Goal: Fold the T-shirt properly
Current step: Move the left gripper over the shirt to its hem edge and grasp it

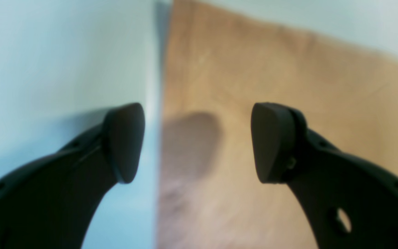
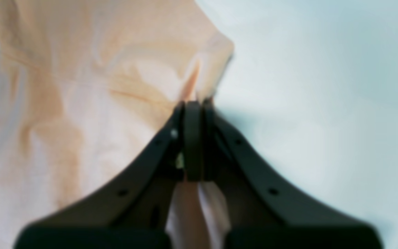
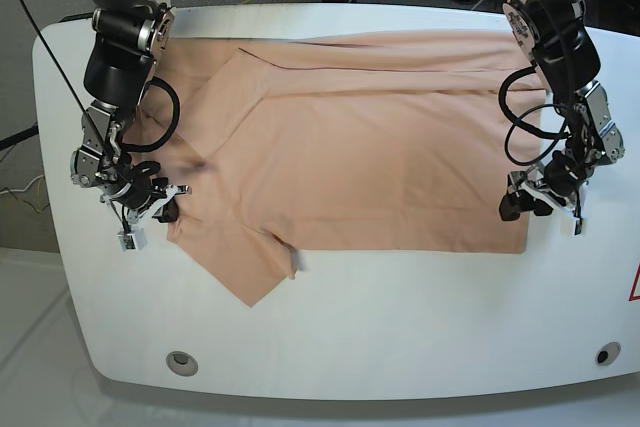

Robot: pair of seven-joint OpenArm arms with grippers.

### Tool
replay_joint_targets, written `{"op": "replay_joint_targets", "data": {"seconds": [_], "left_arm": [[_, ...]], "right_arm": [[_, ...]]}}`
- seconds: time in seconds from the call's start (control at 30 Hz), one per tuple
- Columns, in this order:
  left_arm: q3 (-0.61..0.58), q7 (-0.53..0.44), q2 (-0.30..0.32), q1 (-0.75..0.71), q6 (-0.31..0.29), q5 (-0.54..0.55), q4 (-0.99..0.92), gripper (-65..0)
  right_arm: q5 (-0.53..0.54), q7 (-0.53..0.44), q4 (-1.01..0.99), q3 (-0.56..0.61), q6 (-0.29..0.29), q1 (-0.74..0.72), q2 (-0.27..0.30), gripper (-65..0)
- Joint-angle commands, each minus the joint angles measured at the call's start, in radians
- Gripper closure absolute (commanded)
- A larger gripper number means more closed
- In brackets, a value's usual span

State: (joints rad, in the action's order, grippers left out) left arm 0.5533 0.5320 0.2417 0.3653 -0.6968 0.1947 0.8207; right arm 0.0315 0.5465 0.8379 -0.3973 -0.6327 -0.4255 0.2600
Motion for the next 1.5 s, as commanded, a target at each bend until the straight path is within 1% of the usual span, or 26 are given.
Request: {"op": "replay_joint_targets", "data": {"seconds": [0.0,0.17,0.37,0.7,0.87,0.9,0.97,1.0,1.03,1.17,1.23,1.3,1.47], "left_arm": [[-0.002,-0.017,0.014,0.041,-0.001,-0.01,-0.042,-45.7],[-0.016,-0.066,0.014,0.045,-0.001,-0.01,-0.103,-45.7],[-0.052,-0.068,0.012,0.054,-0.001,-0.007,-0.11,-45.7],[-0.054,-0.065,-0.008,0.048,-0.001,-0.007,-0.111,-45.7],[-0.052,-0.065,-0.009,0.048,-0.001,-0.004,-0.11,-44.0],[-0.052,-0.066,-0.009,0.048,-0.001,-0.004,-0.11,-42.3],[-0.051,-0.066,-0.009,0.048,-0.001,-0.004,-0.108,-35.7],[-0.051,-0.066,-0.009,0.048,-0.001,-0.004,-0.108,-30.7],[-0.051,-0.066,-0.009,0.048,-0.001,-0.004,-0.108,-24.0],[-0.051,-0.066,-0.008,0.048,-0.001,-0.005,-0.108,-1.0],[-0.052,-0.066,-0.008,0.048,-0.001,-0.005,-0.108,-0.3],[-0.052,-0.068,-0.008,0.048,-0.001,-0.005,-0.108,-3.4],[-0.051,-0.071,-0.005,0.047,-0.001,-0.005,-0.107,-2.6]], "right_arm": [[-0.015,0.03,0.005,0.002,0.001,-0.014,0.011,0.0],[-0.015,0.031,0.005,0.002,0.001,-0.013,0.011,0.0],[-0.015,0.031,0.007,0.002,0.001,-0.002,0.011,0.0],[-0.015,0.031,0.008,0.002,0.001,0.001,0.011,0.0],[-0.015,0.031,0.008,0.002,0.001,0.003,0.011,0.0],[-0.015,0.031,0.008,0.002,0.001,0.003,0.011,0.0],[-0.015,0.031,0.008,0.002,0.001,0.003,0.011,0.0],[-0.015,0.031,0.008,0.002,0.001,0.003,0.011,0.0],[-0.015,0.031,0.008,0.002,0.001,0.003,0.009,0.0],[-0.015,0.031,0.008,0.002,0.001,0.003,0.008,0.0],[-0.015,0.031,0.008,0.002,0.001,0.003,0.006,0.0],[-0.015,0.031,0.008,0.002,0.001,0.003,0.005,0.0],[-0.015,0.031,0.008,0.002,0.001,0.003,0.005,0.0]]}}
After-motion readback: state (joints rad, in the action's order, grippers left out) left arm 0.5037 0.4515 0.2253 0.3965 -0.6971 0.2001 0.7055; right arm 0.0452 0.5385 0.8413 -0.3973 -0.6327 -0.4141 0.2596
